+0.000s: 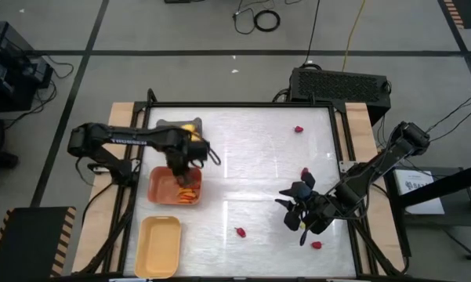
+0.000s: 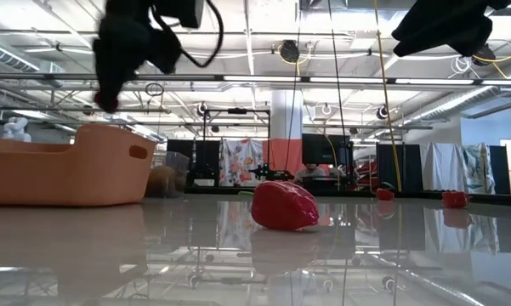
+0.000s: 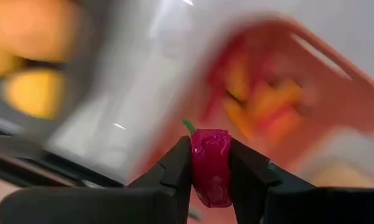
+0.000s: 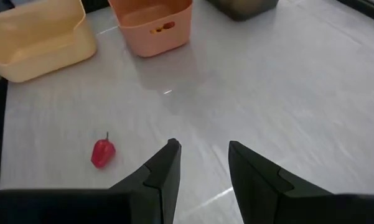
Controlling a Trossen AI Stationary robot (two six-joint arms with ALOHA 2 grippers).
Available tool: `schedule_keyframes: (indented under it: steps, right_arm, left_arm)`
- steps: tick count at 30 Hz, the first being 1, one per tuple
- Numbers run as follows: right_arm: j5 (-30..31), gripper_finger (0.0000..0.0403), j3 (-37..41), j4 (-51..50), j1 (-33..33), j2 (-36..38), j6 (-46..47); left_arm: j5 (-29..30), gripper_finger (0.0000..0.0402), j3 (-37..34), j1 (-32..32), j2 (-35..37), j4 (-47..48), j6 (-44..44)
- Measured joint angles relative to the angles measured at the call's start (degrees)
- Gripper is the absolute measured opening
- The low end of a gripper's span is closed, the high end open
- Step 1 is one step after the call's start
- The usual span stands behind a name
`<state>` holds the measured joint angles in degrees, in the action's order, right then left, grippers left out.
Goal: Sort produce into baskets
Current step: Put the red chili pepper into the yellow bin
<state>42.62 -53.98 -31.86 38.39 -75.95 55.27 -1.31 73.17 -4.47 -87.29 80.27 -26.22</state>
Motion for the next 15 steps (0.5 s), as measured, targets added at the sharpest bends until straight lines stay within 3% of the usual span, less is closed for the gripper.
schedule_keyframes:
  steps: [9,15]
  right_arm:
    - [-1.2,0.0125,0.0,0.9,1.5,-2.9,2.6]
    - [-4.0,0.0125,0.0,0.8,1.4,-3.4,2.6]
  left_arm:
    - [-14.8,0.0089,0.0,15.8,0.0,0.2,-7.8]
    - [-17.8,0.0089,0.0,29.0,0.0,-2.1,-11.0]
